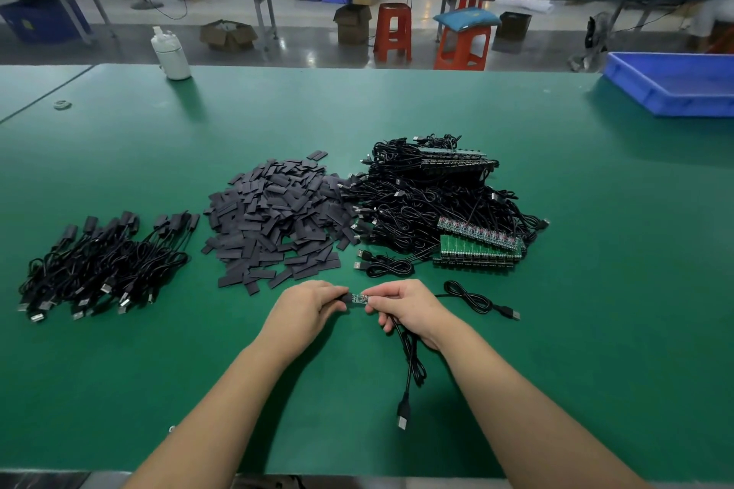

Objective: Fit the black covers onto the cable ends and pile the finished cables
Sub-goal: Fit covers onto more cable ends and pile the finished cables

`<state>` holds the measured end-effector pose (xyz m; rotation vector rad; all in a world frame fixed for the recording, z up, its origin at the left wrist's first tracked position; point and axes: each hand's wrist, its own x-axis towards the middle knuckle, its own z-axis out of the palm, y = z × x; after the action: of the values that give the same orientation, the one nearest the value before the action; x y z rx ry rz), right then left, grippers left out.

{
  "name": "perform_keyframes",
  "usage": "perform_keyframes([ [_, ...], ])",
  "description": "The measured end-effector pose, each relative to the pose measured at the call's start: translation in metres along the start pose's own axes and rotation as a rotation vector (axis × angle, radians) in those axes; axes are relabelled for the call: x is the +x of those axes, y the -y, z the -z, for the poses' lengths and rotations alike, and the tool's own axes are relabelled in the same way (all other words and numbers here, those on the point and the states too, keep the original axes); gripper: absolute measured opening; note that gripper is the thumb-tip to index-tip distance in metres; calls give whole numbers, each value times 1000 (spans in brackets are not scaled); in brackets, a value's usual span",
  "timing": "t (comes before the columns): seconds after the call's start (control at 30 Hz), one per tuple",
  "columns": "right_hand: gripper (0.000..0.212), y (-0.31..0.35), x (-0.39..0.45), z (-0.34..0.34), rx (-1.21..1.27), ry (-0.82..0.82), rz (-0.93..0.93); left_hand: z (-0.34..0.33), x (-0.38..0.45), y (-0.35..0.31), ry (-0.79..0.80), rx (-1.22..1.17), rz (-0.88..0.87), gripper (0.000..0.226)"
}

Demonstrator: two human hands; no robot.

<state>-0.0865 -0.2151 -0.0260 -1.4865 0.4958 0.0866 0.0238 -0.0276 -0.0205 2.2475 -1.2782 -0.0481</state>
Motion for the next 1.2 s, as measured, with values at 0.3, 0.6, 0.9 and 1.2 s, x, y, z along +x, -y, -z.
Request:
perform_keyframes([
  [0.3,19,-2,0,0,-32,5,0,2,3,-4,54,13,-19,22],
  [0.6,18,0,0,0,0,16,-8,5,9,-16,109,33,-61,24],
  [0.9,23,0,1,-2,-18,28,-29,1,11,-19,121,-15,-44,25],
  [1.2,26,3,0,-2,-37,73,-50,-2,5,-15,60,-103,-28,20],
])
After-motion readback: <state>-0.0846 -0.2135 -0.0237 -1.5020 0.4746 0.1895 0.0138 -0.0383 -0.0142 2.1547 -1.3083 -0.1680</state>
